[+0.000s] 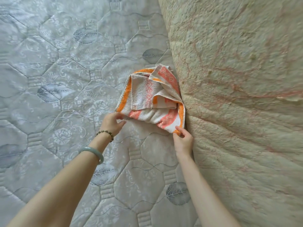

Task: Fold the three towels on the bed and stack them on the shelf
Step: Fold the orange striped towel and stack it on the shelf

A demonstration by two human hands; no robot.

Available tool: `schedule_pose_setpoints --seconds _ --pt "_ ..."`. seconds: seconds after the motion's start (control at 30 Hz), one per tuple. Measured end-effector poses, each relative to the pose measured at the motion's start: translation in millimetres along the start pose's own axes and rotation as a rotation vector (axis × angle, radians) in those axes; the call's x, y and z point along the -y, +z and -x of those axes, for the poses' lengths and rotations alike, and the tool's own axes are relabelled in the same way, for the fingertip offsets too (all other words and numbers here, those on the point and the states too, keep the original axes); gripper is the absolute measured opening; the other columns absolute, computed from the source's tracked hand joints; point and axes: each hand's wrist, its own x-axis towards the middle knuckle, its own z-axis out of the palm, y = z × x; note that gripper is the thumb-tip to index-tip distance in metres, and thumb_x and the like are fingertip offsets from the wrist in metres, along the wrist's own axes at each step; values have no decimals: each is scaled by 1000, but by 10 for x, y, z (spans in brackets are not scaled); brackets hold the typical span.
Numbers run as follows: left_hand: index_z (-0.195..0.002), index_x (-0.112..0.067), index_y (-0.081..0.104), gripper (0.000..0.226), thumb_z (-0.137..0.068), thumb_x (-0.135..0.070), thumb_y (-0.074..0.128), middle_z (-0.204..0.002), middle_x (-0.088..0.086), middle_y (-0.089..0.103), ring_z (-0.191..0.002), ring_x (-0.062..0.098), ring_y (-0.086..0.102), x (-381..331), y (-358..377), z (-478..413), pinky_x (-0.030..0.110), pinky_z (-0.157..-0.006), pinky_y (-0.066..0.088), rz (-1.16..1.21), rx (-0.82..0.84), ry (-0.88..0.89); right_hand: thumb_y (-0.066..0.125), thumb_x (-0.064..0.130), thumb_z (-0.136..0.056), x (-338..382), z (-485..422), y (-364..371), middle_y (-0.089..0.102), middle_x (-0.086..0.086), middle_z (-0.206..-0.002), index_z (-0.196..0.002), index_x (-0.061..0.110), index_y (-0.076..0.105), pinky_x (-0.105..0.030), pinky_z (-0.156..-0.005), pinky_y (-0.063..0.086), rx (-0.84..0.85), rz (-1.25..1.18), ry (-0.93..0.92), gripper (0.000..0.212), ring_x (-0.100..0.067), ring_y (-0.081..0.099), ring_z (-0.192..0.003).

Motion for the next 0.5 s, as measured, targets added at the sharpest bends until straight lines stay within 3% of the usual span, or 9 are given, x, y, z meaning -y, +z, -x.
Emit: schedule_pose_setpoints --seconds 0.17,0.27,0.37,0.43,0.5 --pt "-133 -10 45 55 -81 -12 64 -134 14 43 -124 29 44 -67 -13 25 35 -101 36 34 45 -138 57 -4 -80 46 119 -132 70 -4 -104 -108 10 71 -23 -81 46 25 -22 -44 34 -14 62 -94" --pt "-144 -15 29 73 -80 -12 64 -156 12 14 -142 32 18 -80 56 -19 41 -114 21 -86 137 -112 54 -4 -78 -43 125 -101 69 -5 -111 -111 13 69 -29 -88 49 65 -4 -16 40 -16 62 -101" --pt "-149 -24 15 87 -77 -7 61 -159 6 3 -143 34 14 -47 101 -107 44 -114 21 -215 197 -37 52 -5 -78 -95 109 -61 66 -4 -117 -116 13 66 -34 -99 47 89 25 7 45 -15 59 -108" --pt "-148 -26 20 85 -76 -3 59 -159 6 4 -142 35 15 -19 130 -201 45 -114 20 -231 206 -32 53 -5 -79 -105 89 -50 64 -1 -117 -119 12 65 -32 -101 44 100 47 14 46 -12 56 -110" --pt "-140 -24 37 74 -74 2 57 -158 8 9 -142 36 15 22 172 -271 46 -115 20 -229 166 -42 53 -5 -79 -108 68 -46 62 2 -116 -121 13 64 -27 -102 41 121 65 5 47 -9 54 -110"
